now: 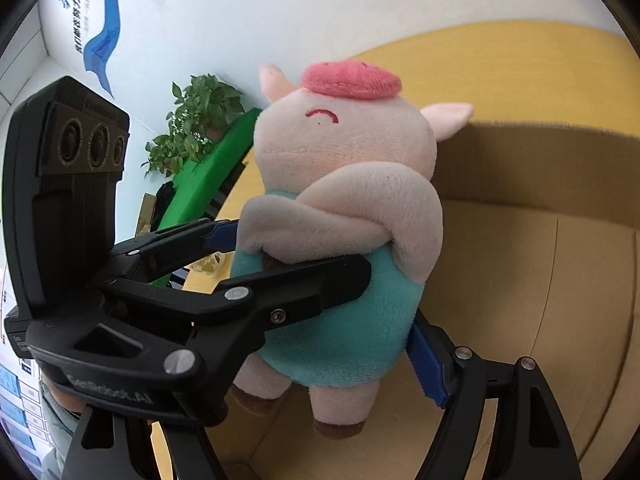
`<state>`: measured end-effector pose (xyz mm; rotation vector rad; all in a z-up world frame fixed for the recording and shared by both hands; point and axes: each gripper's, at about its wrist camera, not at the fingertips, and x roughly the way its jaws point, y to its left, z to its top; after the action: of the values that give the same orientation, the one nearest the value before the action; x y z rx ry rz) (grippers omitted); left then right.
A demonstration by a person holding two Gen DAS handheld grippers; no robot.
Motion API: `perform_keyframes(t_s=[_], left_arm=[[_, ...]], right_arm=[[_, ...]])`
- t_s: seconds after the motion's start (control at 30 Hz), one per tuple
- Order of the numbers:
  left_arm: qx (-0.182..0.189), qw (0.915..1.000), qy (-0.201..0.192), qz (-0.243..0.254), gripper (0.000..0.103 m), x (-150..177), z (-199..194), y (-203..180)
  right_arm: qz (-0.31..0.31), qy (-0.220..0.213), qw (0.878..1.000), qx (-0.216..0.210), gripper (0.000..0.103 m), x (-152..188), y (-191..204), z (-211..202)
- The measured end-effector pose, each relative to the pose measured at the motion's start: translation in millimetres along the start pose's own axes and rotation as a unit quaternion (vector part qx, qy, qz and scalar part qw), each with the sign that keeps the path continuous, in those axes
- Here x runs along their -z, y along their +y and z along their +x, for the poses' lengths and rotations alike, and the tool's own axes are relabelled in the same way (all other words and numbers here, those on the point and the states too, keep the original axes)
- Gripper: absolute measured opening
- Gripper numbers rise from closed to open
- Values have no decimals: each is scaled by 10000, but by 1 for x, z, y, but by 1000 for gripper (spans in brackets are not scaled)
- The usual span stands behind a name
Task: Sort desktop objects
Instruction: 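Lower the pig plush into the cardboard box and open both grippers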
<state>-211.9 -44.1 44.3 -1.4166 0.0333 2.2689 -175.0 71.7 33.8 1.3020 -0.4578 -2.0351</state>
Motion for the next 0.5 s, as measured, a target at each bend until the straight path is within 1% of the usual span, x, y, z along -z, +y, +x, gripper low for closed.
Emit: perform_keyframes(t_s=[0.07, 0.13, 0.2, 0.23, 0.27, 0.3, 0.33, 0.37, 0.43, 0.5], left_arm=[[62, 10000, 44, 0, 76, 5, 0, 2], [152, 9995, 175, -216, 79, 8, 7, 12], [62, 9999, 76, -110, 80, 10, 7, 10], [-25, 10000, 41, -30, 80, 11, 8, 7], [-70, 10000, 31, -36, 80, 11, 7, 6], [-103, 9999, 31, -75, 80, 11, 7, 6], [-124, 9998, 30, -133, 80, 9, 6, 4], [-129, 9997, 6, -210, 80, 9, 5, 3], [-154, 9992, -157, -347, 80, 9, -5, 5], [-295, 9977, -477, -385, 80, 11, -24, 5]], right_arm=[[52, 50, 10000, -43, 76, 5, 2, 0], [85, 131, 9999, -34, 76, 9, 1, 2], [222, 276, 9994, -61, 77, 11, -5, 11], [327, 338, 9988, -97, 79, 12, -9, 16], [401, 391, 9984, -101, 81, 9, -11, 20], [482, 383, 9980, -136, 85, 10, -14, 23], [519, 338, 9980, -160, 86, 10, -16, 22], [543, 319, 9979, -168, 87, 22, -18, 19], [569, 305, 9978, -152, 89, 23, -19, 13], [439, 204, 9988, -51, 97, 24, -16, 0]])
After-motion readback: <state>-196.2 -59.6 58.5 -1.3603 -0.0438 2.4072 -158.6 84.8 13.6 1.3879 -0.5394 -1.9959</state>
